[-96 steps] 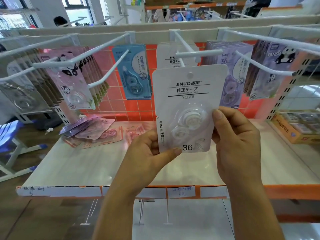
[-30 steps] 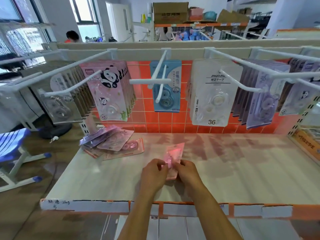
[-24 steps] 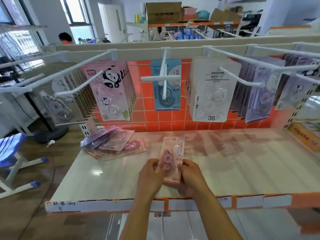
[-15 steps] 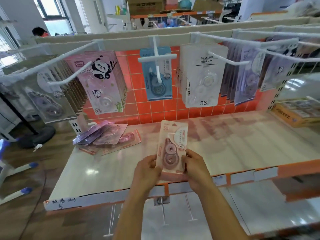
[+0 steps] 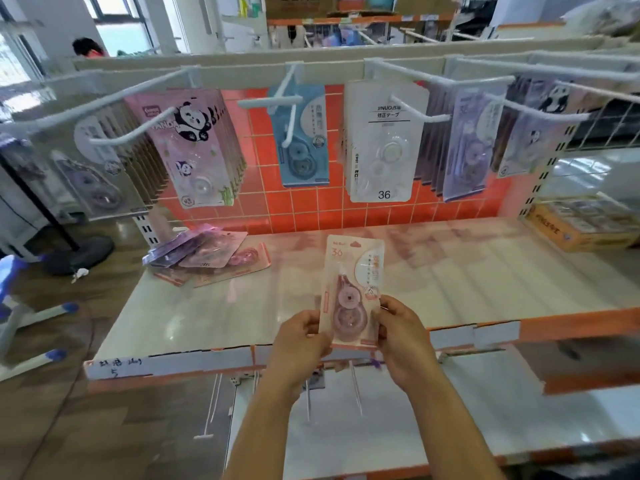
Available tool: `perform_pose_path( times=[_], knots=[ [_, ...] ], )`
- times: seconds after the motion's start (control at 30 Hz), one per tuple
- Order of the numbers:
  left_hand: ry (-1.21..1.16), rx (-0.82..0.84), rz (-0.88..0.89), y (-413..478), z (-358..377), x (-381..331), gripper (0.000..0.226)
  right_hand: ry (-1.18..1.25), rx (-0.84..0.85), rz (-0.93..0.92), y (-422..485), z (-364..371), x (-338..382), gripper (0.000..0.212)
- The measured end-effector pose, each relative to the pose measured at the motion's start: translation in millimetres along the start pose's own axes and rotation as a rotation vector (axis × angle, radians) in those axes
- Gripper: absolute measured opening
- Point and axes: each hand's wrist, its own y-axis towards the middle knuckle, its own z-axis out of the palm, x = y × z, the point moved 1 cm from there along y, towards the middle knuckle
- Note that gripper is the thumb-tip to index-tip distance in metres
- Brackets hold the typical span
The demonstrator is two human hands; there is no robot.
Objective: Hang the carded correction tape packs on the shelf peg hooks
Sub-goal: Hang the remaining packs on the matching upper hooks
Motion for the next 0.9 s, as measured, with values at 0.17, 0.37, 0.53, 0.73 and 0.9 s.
perform_pose_path(
  times=[0.17, 0.37, 0.53, 0.73, 0.9],
  knots=[
    [-0.037, -0.029, 0.032, -21, 8, -2, 0.019, 0.032, 0.073, -0.016, -17, -15, 5, 0.027],
    [-0.053, -0.127, 0.025, -53, 1, 6, 0.025, 0.000, 0.173, -0.026, -38, -16, -2, 0.031],
    [-0.076, -0.175, -0.030, -78, -6, 22, 0.022, -0.048, 0.234, 0.039, -57, -12, -25, 0.028],
    [-0.131, -0.175, -0.074, -97, 8, 29, 0.017, -0.051, 0.222, 0.073, -69, -26, -34, 0.027],
    [-0.121, -0.157, -0.064, -104, 16, 27, 0.016, -0.028, 0.198, 0.081, -75, -35, -33, 0.027]
  ],
)
